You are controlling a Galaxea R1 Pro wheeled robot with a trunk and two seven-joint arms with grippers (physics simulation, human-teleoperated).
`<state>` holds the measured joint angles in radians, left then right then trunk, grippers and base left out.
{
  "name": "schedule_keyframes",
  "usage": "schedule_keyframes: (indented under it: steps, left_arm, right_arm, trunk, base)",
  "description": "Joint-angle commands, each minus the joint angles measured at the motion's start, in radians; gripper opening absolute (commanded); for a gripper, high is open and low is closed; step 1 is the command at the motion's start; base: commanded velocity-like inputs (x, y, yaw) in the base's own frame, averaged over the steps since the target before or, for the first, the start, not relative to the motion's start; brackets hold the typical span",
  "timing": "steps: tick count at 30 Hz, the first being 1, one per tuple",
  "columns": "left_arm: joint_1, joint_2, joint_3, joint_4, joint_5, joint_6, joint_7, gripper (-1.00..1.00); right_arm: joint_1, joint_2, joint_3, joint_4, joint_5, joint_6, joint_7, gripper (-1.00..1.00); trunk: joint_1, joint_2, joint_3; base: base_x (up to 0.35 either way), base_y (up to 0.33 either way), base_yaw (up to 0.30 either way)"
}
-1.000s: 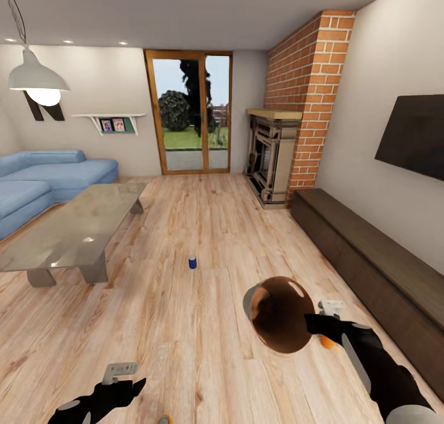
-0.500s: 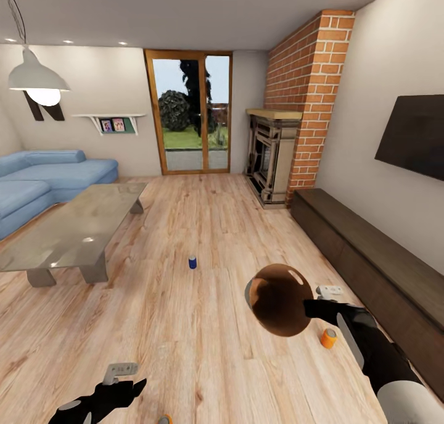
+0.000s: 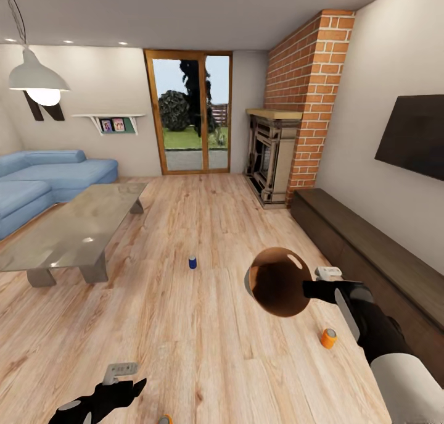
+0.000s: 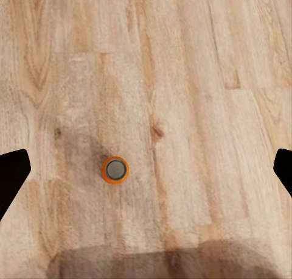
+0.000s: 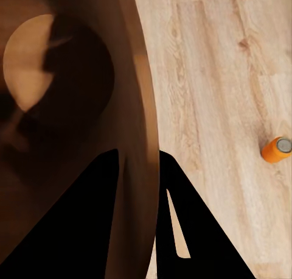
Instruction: Put the three can of soda from the living room inside the tash can in the kitchen.
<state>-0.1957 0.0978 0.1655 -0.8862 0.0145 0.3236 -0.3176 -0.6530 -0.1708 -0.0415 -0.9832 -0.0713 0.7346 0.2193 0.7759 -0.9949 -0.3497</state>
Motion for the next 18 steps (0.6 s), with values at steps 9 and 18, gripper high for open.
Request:
schedule_keyframes:
  steps: [9,18]
  left_arm:
    - [0.001,0.0,-0.004,0.0,-0.003,-0.007,0.002,1.0]
    - [0.001,-0.001,-0.007,0.001,-0.005,-0.011,0.003,1.0]
  right_arm:
    - [-0.008,0.0,0.044,-0.003,-0.013,0.018,0.005,-1.0]
    - [-0.008,0.001,0.052,-0.006,-0.015,0.02,0.005,-1.0]
  trunk:
    - [0.0,0.0,0.0]
    - [0.0,0.0,0.0]
  base:
    - [0.0,0.0,0.0]
    - [0.0,0.0,0.0]
